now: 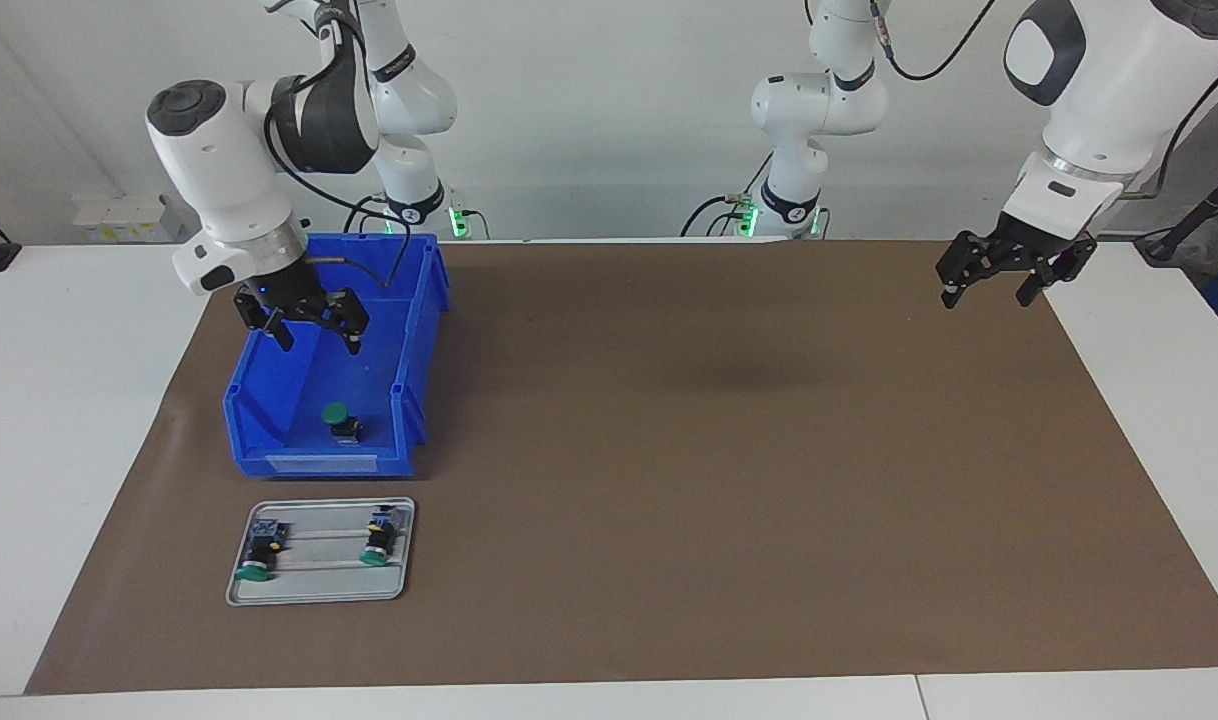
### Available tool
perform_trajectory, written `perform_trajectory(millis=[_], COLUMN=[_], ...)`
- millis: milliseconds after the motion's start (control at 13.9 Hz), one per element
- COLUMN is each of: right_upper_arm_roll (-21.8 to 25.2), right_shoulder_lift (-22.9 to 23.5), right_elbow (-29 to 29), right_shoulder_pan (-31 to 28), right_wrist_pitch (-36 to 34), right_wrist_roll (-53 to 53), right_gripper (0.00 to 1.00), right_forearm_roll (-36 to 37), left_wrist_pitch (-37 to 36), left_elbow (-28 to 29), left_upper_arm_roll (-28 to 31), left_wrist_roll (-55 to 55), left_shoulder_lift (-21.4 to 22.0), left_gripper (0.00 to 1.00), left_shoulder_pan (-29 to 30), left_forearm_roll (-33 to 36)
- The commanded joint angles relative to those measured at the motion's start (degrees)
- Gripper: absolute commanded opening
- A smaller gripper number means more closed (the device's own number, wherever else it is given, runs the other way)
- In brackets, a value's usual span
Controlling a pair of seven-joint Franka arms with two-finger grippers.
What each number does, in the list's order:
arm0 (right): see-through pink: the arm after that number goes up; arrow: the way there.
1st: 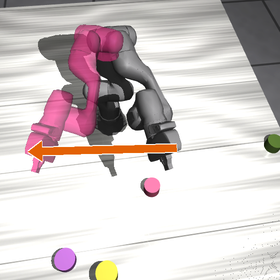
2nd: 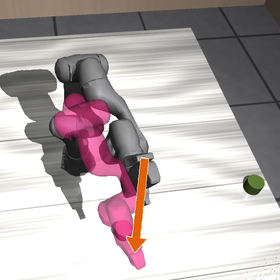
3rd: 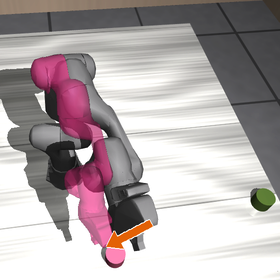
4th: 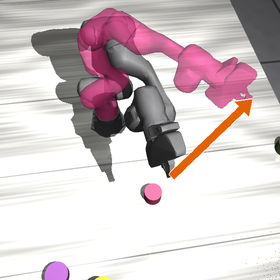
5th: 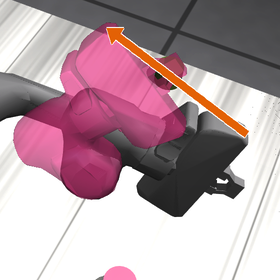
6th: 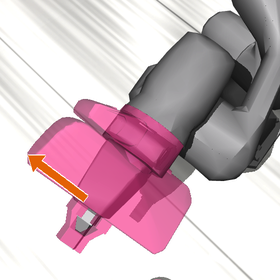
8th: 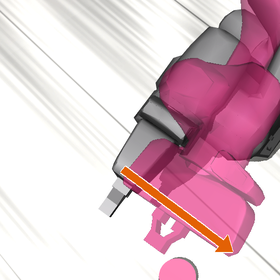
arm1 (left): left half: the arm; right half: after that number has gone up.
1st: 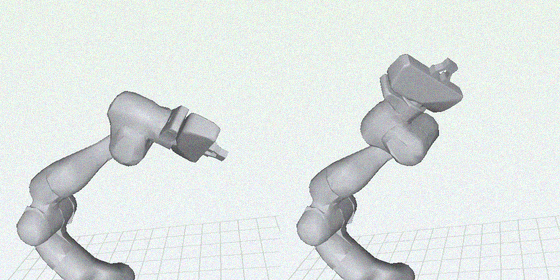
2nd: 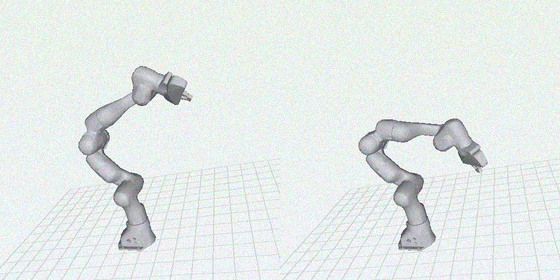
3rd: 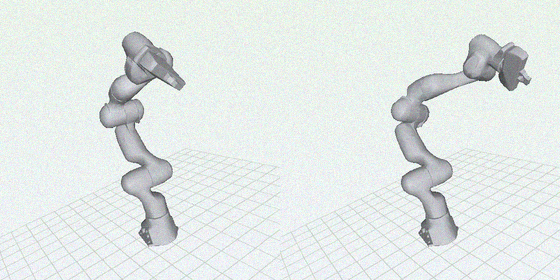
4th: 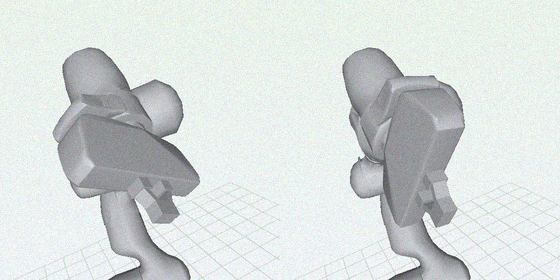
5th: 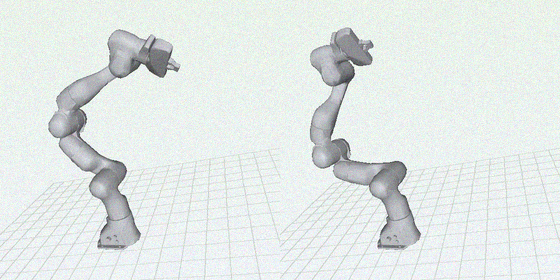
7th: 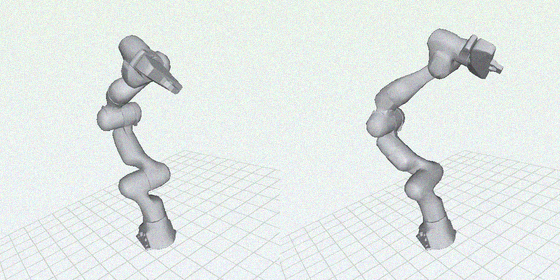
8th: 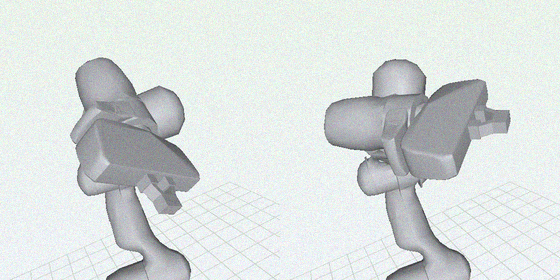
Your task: Place and press button with both arms
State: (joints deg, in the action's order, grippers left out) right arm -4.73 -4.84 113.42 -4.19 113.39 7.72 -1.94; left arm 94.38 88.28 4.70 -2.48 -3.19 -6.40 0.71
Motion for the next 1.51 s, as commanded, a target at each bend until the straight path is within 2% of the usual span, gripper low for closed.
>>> perform_trajectory(millis=[0, 288, 503, 1438], right_upper_arm_roll=[-0.4, -0.4, -0.4, -0.4], right_shoulder_lift=[0.5, 4.3, 6.5, 5.8], right_elbow=[-5.5, -17.8, -23.2, -21.8], right_shoulder_pan=[1.5, 4.6, 5.2, 4.5], right_wrist_pitch=[-5.4, -15.1, -19.3, -20.1], right_wrist_roll=[2.7, 3.0, 3.4, 3.3], right_gripper=[1.0, 1.0, 1.0, 1.0], right_forearm_roll=[1.2, 2.6, 4.3, 3.3], left_wrist_pitch=[-0.3, -0.3, -0.3, -0.3], left_elbow=[1.6, 1.6, 1.6, 1.6], left_upper_arm_roll=[0.1, 0.1, 0.1, 0.1], left_wrist_roll=[0.3, 0.3, 0.3, 0.3], left_shoulder_lift=[1.5, 1.5, 1.5, 1.5], left_gripper=[1.0, 1.0, 1.0, 1.0], left_shoulder_pan=[-0.1, -0.1, -0.1, -0.1], left_forearm_roll=[0.7, 0.8, 0.8, 0.8])
